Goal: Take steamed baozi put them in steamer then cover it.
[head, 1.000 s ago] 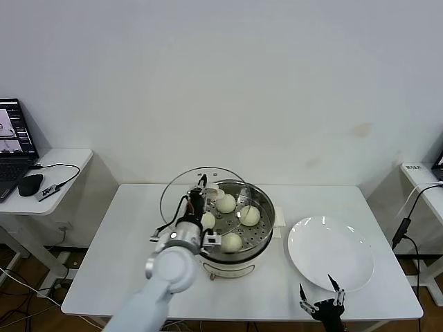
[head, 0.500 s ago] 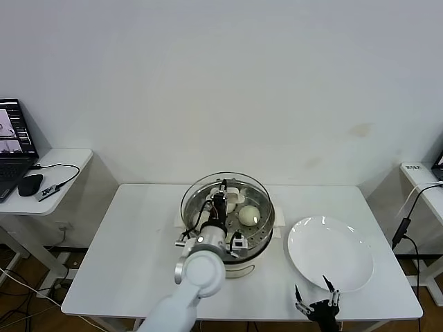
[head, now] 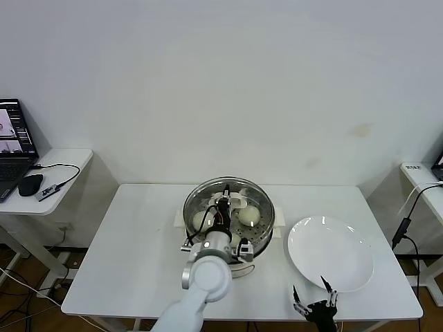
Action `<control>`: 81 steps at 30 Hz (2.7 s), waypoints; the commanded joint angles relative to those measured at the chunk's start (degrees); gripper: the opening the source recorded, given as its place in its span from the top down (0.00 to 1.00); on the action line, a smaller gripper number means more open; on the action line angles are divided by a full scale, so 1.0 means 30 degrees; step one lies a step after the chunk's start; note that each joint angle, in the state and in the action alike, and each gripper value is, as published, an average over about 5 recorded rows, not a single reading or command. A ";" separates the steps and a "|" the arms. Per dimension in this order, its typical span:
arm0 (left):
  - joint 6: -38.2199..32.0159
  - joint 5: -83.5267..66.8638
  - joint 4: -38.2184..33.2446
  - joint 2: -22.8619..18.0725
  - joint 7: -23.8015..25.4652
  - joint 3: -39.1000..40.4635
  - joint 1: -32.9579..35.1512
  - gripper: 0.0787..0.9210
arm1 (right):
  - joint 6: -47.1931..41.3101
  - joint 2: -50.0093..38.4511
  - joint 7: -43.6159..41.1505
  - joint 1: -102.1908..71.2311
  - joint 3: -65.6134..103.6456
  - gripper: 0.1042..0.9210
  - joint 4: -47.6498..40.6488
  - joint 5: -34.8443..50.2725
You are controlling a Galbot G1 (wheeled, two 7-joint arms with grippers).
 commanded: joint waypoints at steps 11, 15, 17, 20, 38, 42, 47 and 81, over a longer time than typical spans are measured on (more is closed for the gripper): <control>-0.0163 0.0622 0.0878 -0.0524 -0.0151 0.0002 0.0108 0.93 | 0.0189 0.0005 0.0005 -0.0018 -0.0038 0.12 -0.0213 -0.0061; -0.0169 0.0590 0.0920 -0.0617 -0.0163 0.0036 0.0123 0.93 | 0.0214 0.0003 0.0000 -0.0013 -0.0055 0.12 -0.0262 -0.0096; -0.0187 0.0576 0.0978 -0.0663 -0.0172 0.0037 0.0126 0.93 | 0.0234 0.0000 -0.0004 -0.0013 -0.0083 0.12 -0.0282 -0.0115; -0.0213 0.0561 0.1066 -0.0725 -0.0239 0.0005 0.0143 0.93 | 0.0257 0.0000 -0.0009 -0.0015 -0.0125 0.12 -0.0304 -0.0129; -0.0521 0.0278 -0.1408 0.0036 -0.0707 0.0242 0.1408 0.54 | 0.0293 0.0016 -0.0016 -0.0219 -0.0217 0.12 -0.0278 -0.0286; -0.0685 -0.0201 -0.2917 0.0784 -0.0885 0.0403 0.2290 0.39 | 0.0280 0.0008 -0.0012 -0.0314 -0.0176 0.12 -0.0207 -0.0300; -0.1268 -0.1035 -0.4999 0.2016 -0.1563 0.0254 0.3771 0.23 | 0.0238 -0.0020 -0.0008 -0.0409 -0.0133 0.12 -0.0210 -0.0273; -1.0163 -3.5974 -0.5706 0.4004 -1.1551 -1.0751 1.6491 0.12 | -0.0186 -0.4716 0.1523 -0.4555 -0.1376 0.12 0.3212 0.7638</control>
